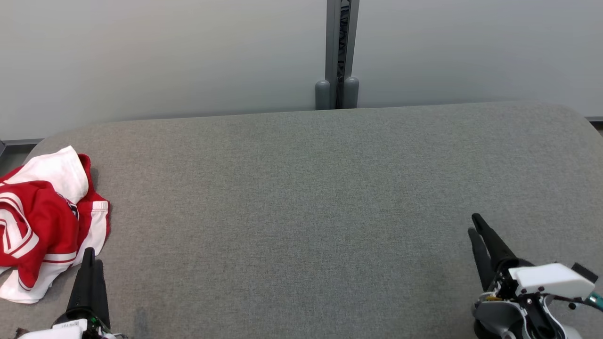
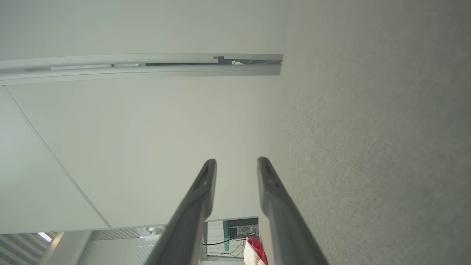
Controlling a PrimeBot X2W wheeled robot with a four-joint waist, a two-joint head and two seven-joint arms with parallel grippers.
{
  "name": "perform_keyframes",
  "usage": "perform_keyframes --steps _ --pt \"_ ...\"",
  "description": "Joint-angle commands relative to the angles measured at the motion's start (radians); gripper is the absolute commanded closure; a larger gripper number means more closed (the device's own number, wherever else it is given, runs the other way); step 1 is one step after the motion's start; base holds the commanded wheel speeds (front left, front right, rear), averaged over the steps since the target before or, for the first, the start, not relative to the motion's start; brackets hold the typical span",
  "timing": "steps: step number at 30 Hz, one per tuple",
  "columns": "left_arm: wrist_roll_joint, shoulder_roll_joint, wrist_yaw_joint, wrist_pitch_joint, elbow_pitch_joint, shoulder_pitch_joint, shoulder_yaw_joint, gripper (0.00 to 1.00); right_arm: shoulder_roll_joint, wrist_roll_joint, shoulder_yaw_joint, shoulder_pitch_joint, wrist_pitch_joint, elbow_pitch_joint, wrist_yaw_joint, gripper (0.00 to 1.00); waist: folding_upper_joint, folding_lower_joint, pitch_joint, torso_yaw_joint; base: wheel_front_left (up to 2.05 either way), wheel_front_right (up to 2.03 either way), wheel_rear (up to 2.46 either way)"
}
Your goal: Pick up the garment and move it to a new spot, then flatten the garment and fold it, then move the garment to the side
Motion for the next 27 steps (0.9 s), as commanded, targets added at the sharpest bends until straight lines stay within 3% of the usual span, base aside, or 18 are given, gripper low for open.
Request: perform_keyframes --steps 1,20,27 --pt "0.000 -0.002 0.000 0.000 0.004 0.002 -0.001 0.00 0.002 0.000 0.001 0.005 0.000 0.003 0.000 0.00 -0.0001 0.0000 0.000 0.000 0.00 0.00 0.00" --pt "0.059 0.004 -0.004 -0.077 0.001 -0.049 -0.086 0.00 -0.012 -0.037 0.020 0.026 -0.078 -0.103 0.000 0.00 -0.0001 0.0000 0.002 0.000 0.00 0.00 0.00" --pt "0.173 0.007 -0.006 -0.108 -0.005 -0.071 -0.110 0.00 -0.041 -0.097 0.051 0.030 -0.124 -0.155 0.001 0.00 -0.0001 0.0000 0.003 -0.001 0.00 0.00 0.00"
